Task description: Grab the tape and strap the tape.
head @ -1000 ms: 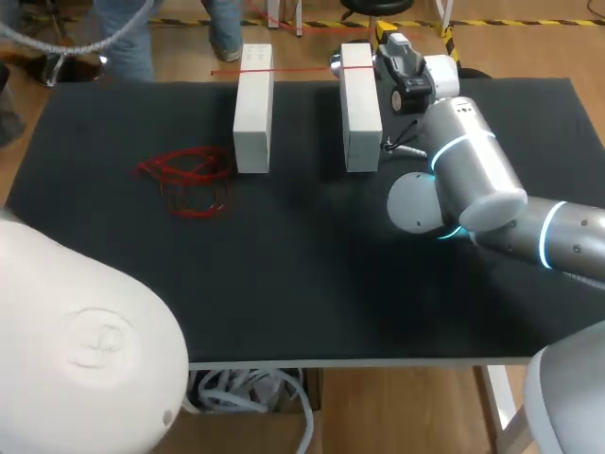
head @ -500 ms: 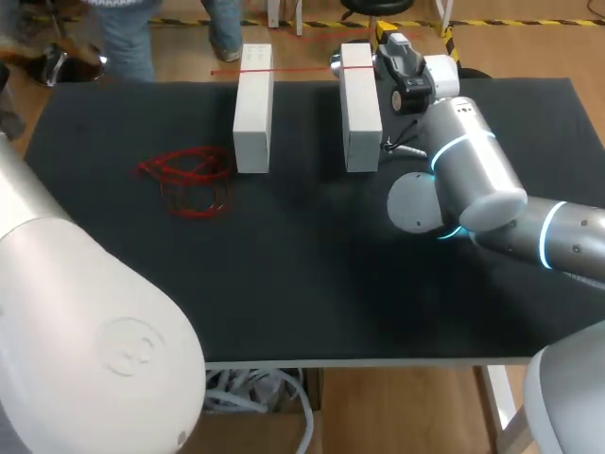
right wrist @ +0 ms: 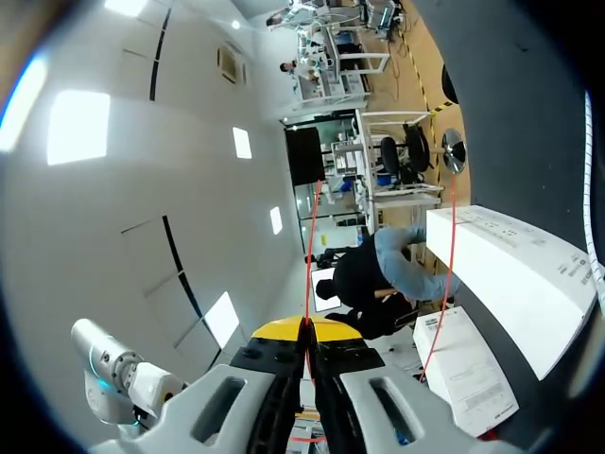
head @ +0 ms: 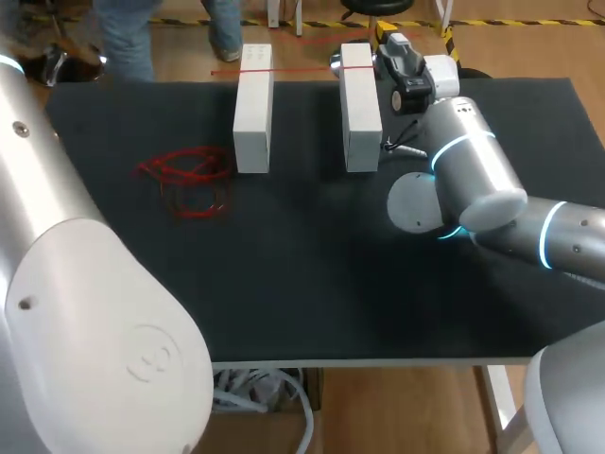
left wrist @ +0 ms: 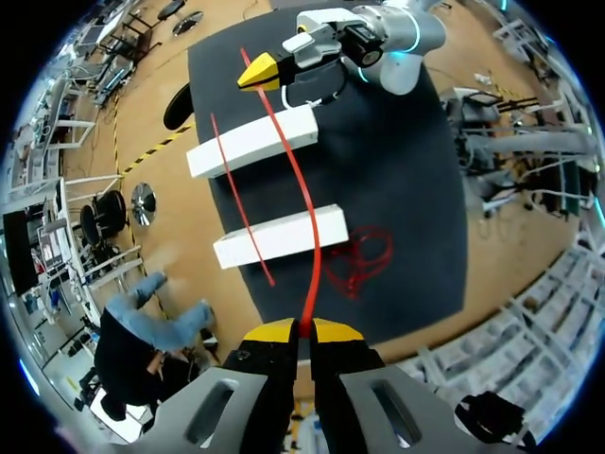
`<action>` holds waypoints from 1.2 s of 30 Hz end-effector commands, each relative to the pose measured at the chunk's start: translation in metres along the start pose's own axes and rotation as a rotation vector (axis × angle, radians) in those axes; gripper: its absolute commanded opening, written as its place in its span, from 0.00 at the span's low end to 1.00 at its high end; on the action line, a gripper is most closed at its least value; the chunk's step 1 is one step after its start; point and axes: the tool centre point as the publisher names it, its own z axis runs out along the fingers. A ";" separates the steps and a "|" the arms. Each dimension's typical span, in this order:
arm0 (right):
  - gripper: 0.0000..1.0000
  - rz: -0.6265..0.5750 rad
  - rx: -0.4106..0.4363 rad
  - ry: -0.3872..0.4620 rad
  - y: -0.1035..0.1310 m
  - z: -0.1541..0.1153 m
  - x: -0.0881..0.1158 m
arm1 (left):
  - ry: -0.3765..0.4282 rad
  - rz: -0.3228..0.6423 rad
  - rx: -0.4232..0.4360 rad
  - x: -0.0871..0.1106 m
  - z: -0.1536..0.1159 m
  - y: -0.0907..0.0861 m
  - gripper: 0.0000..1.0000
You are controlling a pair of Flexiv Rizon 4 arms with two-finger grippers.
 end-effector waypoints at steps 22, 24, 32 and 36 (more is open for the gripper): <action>0.00 -0.001 0.008 -0.001 0.002 0.001 0.001 | 0.005 -0.120 -0.009 -0.009 -0.002 -0.005 0.00; 0.00 -0.001 0.008 -0.001 0.002 0.001 0.001 | 0.005 -0.120 -0.009 -0.009 -0.002 -0.005 0.00; 0.00 -0.001 0.008 -0.001 0.002 0.001 0.001 | 0.005 -0.120 -0.009 -0.009 -0.002 -0.005 0.00; 0.00 -0.001 0.008 -0.001 0.002 0.001 0.001 | 0.005 -0.120 -0.009 -0.009 -0.002 -0.005 0.00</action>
